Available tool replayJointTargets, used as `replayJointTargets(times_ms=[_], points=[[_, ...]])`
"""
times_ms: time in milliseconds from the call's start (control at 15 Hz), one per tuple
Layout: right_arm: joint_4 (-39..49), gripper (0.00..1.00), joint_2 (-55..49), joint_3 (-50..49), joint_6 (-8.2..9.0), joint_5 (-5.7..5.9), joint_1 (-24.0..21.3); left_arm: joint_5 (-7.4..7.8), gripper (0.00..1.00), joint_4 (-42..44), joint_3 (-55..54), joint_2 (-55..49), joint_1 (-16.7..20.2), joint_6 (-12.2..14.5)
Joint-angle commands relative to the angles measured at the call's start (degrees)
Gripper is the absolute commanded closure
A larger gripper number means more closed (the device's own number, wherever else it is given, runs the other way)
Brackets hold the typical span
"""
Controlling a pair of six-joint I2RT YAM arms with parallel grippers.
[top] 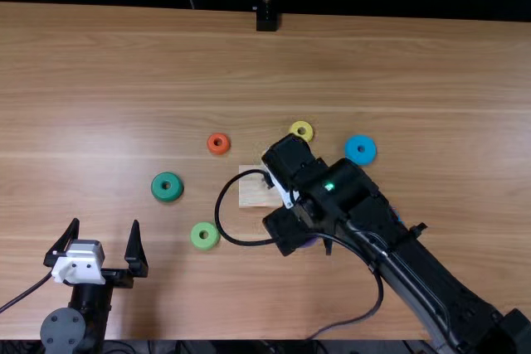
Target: Build the Hanoi tower: stack the rings onto the peg from bottom to top in this color order: purple, dark blue, light blue, dark green, light green, yellow, orange.
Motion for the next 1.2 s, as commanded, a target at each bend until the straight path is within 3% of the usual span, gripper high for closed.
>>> replayJointTargets(times_ms=[0, 600, 1133], points=[[-1.43, 1.0, 0.43, 5.25, -0.22, 0.56, -0.08, -0.64, 0.0, -1.54, -0.58, -0.86, -0.29, 0.31], [-5.55, 1.0, 0.78, 28.63, -0.65, 0.66, -0.17, -0.64, 0.0, -1.54, -0.58, -0.86, -0.29, 0.31], [-4.49, 1.0, 7.55, 31.35, -0.43, 0.66, -0.25, -0.64, 0.0, -1.54, -0.58, -0.86, -0.29, 0.31]])
